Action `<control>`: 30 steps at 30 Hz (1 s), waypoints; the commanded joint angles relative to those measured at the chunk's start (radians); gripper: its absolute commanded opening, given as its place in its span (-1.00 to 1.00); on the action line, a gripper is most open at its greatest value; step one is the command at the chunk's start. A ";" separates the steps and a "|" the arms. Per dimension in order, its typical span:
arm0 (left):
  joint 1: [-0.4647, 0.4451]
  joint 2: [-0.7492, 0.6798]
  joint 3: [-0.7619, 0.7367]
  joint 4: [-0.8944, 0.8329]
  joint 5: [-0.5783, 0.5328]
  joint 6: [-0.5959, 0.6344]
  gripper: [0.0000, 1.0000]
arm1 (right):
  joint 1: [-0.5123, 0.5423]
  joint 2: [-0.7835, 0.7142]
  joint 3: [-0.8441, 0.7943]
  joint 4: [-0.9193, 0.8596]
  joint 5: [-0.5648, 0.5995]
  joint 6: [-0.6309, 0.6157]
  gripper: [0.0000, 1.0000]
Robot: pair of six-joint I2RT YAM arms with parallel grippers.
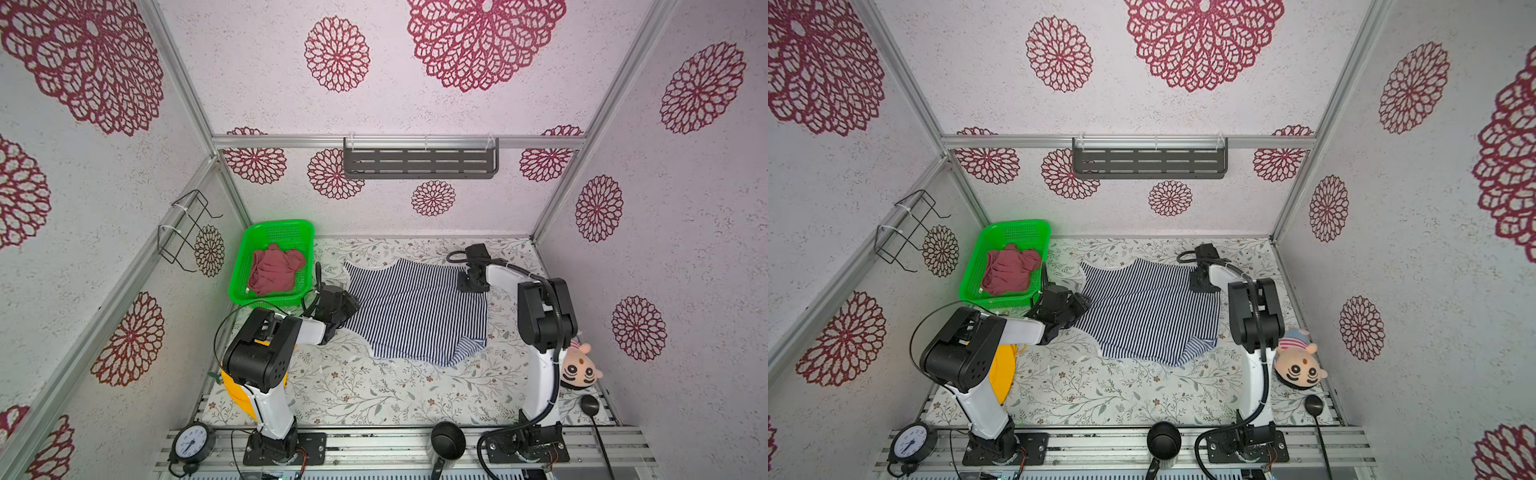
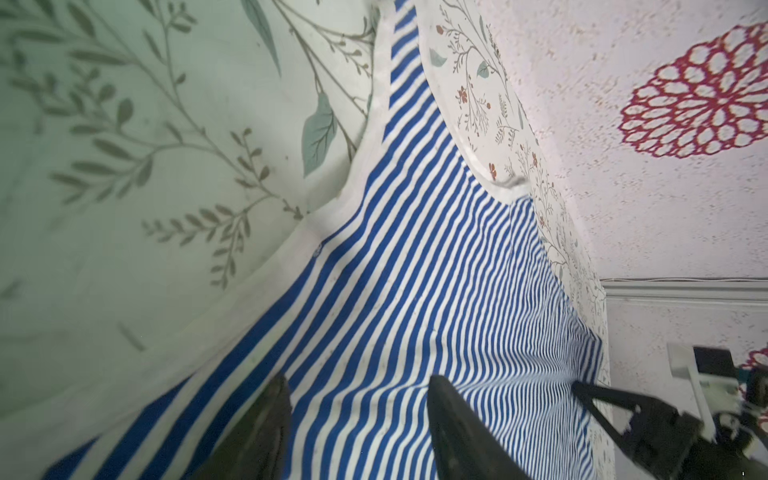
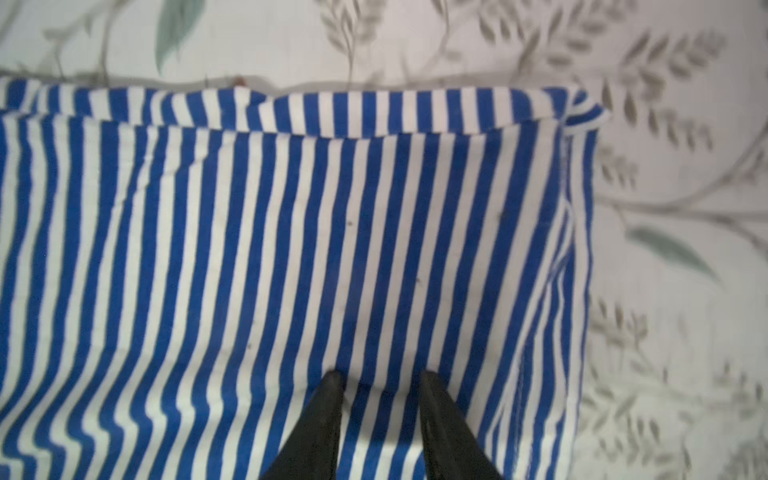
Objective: Fold and stack the tank tops
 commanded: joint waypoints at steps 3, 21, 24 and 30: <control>-0.048 -0.105 -0.024 -0.315 -0.075 -0.053 0.16 | 0.001 -0.142 0.008 -0.203 -0.029 -0.046 -0.21; -0.064 -0.024 0.108 -0.376 -0.121 0.046 0.22 | 0.237 -0.464 -0.389 -0.402 0.064 0.107 -0.61; -0.061 -0.019 0.091 -0.365 -0.117 0.043 0.22 | 0.246 -0.451 -0.396 -0.414 0.125 0.130 -0.19; -0.049 -0.009 0.082 -0.346 -0.102 0.045 0.22 | 0.246 -0.413 -0.412 -0.380 0.130 0.132 -0.15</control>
